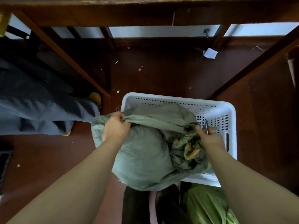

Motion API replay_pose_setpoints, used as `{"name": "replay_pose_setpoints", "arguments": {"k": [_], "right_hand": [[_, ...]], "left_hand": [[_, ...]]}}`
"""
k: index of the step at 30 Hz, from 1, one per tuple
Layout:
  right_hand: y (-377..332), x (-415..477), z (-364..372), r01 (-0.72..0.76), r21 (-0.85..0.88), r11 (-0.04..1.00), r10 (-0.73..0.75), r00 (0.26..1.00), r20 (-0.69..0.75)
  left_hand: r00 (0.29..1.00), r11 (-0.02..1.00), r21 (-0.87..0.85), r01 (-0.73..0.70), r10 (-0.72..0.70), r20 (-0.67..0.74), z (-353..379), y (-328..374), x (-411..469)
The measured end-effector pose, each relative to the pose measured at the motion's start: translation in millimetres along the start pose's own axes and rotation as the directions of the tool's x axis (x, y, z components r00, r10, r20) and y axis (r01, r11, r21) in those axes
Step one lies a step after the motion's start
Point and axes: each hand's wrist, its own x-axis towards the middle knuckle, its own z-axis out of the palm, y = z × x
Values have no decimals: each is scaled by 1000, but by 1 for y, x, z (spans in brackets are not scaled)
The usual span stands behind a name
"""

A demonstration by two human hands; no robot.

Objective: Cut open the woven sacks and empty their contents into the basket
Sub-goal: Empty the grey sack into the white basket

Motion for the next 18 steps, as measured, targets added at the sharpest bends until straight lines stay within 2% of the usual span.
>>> {"name": "replay_pose_setpoints", "arguments": {"k": [3, 5, 6, 8, 9, 11, 13, 14, 15, 16, 18], "right_hand": [[-2, 2, -6, 72, -227, 971, -89, 994, -66], [-3, -4, -5, 187, -386, 903, -250, 961, -119], [-2, -6, -3, 274, -434, 858, -362, 922, -135], [-2, -11, 4, 468, -446, 763, -550, 832, -70], [-1, -9, 12, 516, -406, 754, -570, 822, -12], [-1, -3, 29, 451, -379, 808, -441, 890, 118], [1, 1, 36, 195, -372, 908, -146, 977, 155], [3, 0, 36, 86, -358, 930, -33, 988, 152], [4, -2, 36, 37, -341, 939, 13, 990, 142], [3, -4, 36, 52, -324, 945, -20, 995, 101], [-2, -9, 38, 221, -255, 941, -239, 970, -40]], "left_hand": [[1000, 1000, -15, 6, -6, 2, 6, 3, -1], [999, 999, -20, 33, -33, 12, 7, 2, -1], [999, 999, -21, 40, -40, 14, 8, 2, 0], [999, 999, -22, 28, -28, 16, 8, 3, 1], [1000, 999, -27, 22, -21, 16, 8, 4, 2], [1000, 999, -38, 20, -20, 22, 7, 6, 2], [999, 999, -42, 14, -12, 44, 7, 5, 1], [999, 999, -49, 7, -4, 53, 7, 4, 1], [998, 999, -53, 0, 3, 57, 6, 3, 1], [998, 999, -48, -8, 11, 61, 6, 2, 1], [996, 999, -17, -28, 29, 80, 5, 2, -1]]}}
